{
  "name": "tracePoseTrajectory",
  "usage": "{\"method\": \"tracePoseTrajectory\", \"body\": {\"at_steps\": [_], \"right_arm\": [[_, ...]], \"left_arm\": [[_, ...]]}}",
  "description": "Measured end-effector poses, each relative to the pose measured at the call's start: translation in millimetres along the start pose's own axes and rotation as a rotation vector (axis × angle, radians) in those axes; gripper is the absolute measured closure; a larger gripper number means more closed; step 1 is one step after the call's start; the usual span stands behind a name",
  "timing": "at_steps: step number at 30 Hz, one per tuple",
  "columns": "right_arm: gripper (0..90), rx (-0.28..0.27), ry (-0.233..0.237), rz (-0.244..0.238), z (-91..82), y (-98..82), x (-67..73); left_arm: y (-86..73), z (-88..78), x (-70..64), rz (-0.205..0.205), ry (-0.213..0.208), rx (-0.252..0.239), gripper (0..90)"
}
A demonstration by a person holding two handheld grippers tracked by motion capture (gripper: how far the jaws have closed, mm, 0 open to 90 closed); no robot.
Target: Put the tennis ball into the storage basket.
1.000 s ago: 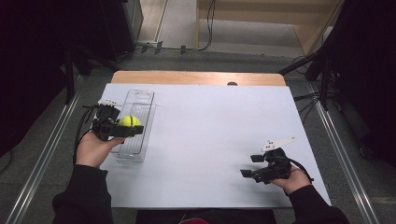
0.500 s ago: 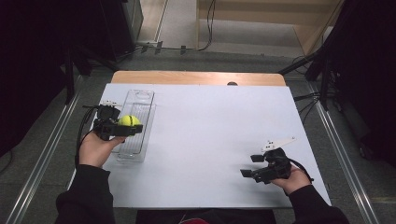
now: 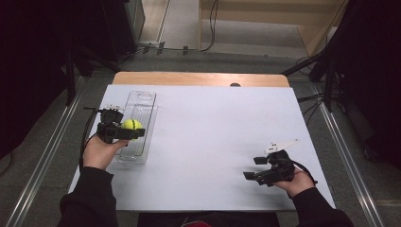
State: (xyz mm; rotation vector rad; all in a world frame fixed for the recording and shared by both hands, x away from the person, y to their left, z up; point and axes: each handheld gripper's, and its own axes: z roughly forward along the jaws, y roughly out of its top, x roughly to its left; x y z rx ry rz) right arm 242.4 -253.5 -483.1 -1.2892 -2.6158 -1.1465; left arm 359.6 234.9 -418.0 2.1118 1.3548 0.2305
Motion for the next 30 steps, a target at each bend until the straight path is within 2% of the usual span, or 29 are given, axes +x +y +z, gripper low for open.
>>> {"method": "tracePoseTrajectory", "body": {"at_steps": [8,13,16,20,30], "right_arm": [[18.5,0.0,-0.001,0.0,0.1,0.0,0.0],[18.5,0.001,0.0,0.001,0.3,0.1,0.1],[18.5,0.001,0.0,0.0,0.2,0.0,0.1],[18.5,0.0,0.0,0.0,0.2,0.1,0.0],[18.5,-0.003,0.002,0.001,-0.1,-0.1,-0.1]], "left_arm": [[-1.6,2.7,3.5,-0.018,0.001,0.001,25.8],[-2.3,4.7,5.3,-0.015,0.001,0.007,25.4],[-2.4,4.4,6.6,-0.033,-0.012,-0.009,24.5],[-1.4,1.3,6.6,-0.027,-0.022,-0.025,24.1],[0.7,-2.4,3.4,-0.019,-0.012,-0.024,22.2]]}}
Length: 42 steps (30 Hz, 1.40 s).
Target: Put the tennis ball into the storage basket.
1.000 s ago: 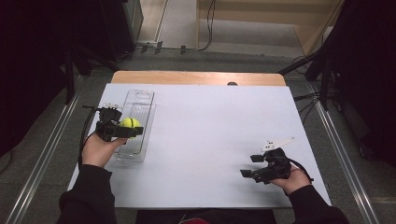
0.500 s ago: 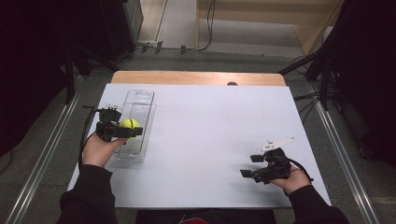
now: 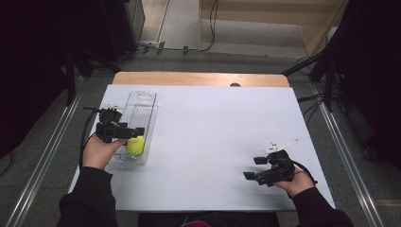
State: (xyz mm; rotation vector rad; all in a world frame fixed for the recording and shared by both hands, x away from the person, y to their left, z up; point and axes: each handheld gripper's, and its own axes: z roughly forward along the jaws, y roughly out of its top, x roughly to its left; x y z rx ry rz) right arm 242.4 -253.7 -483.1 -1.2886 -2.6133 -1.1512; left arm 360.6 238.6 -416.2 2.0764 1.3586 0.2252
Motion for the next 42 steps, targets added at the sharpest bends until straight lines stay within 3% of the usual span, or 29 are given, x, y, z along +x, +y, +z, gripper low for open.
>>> {"method": "tracePoseTrajectory", "body": {"at_steps": [4,15,28,42], "right_arm": [[18.5,0.001,0.0,0.0,0.0,0.0,-0.1],[18.5,0.002,-0.001,-0.004,-0.2,-0.3,-0.3],[18.5,0.003,0.001,-0.002,-0.1,0.4,-0.1],[18.5,0.007,0.001,-0.008,0.3,0.1,0.3]], "left_arm": [[2.4,-4.4,-2.3,0.002,0.003,-0.005,22.2],[8.1,-9.8,-17.0,0.025,-0.059,-0.007,22.2],[11.6,-11.8,-39.4,0.084,-0.12,-0.003,22.3],[11.3,-6.0,-55.6,0.138,-0.156,0.004,22.3]]}}
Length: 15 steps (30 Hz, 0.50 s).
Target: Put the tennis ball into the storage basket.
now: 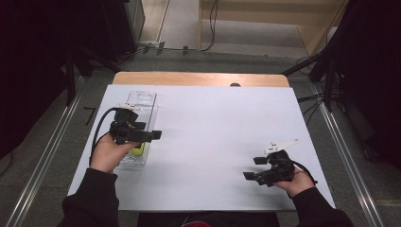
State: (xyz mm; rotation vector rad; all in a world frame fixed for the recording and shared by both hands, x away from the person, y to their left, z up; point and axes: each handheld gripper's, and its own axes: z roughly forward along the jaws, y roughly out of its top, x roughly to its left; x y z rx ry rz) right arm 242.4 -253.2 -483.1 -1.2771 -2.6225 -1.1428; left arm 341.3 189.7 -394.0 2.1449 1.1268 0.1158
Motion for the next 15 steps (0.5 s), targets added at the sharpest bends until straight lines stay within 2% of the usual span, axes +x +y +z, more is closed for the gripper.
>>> {"method": "tracePoseTrajectory", "body": {"at_steps": [15], "right_arm": [[18.5,0.001,0.0,0.002,0.0,0.0,0.2]], "left_arm": [[-1.6,11.5,-11.5,0.026,-0.059,0.0,22.3]]}}
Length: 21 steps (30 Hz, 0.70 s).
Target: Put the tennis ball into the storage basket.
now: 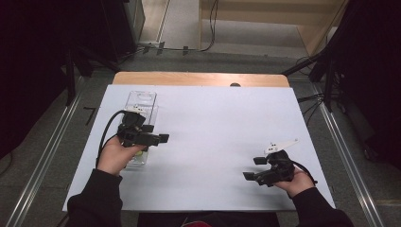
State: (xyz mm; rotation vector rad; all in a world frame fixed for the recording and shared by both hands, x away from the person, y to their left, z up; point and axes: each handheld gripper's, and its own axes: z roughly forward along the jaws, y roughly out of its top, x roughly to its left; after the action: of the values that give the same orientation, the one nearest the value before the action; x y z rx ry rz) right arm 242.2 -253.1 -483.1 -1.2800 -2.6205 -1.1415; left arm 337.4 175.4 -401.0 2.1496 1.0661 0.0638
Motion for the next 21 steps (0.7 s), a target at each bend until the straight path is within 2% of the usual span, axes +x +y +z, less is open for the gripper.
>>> {"method": "tracePoseTrajectory", "body": {"at_steps": [5,10,13,19,21], "right_arm": [[18.5,0.0,0.001,0.0,0.1,0.0,0.0],[18.5,0.0,0.002,-0.002,0.1,0.0,-0.2],[18.5,0.001,0.002,-0.002,0.1,0.1,-0.2],[18.5,0.0,0.0,0.001,0.0,0.0,0.0],[18.5,0.001,0.001,0.001,-0.2,-0.1,-0.2]], "left_arm": [[-1.8,3.6,-3.5,0.01,-0.008,0.0,22.3],[-4.8,7.8,-7.8,0.029,-0.044,0.017,22.7],[-6.3,9.3,-10.3,0.042,-0.045,0.014,22.7],[-10.0,11.1,-11.5,0.047,-0.065,0.004,22.6],[-12.2,12.3,-12.7,0.05,-0.07,0.02,22.7]]}}
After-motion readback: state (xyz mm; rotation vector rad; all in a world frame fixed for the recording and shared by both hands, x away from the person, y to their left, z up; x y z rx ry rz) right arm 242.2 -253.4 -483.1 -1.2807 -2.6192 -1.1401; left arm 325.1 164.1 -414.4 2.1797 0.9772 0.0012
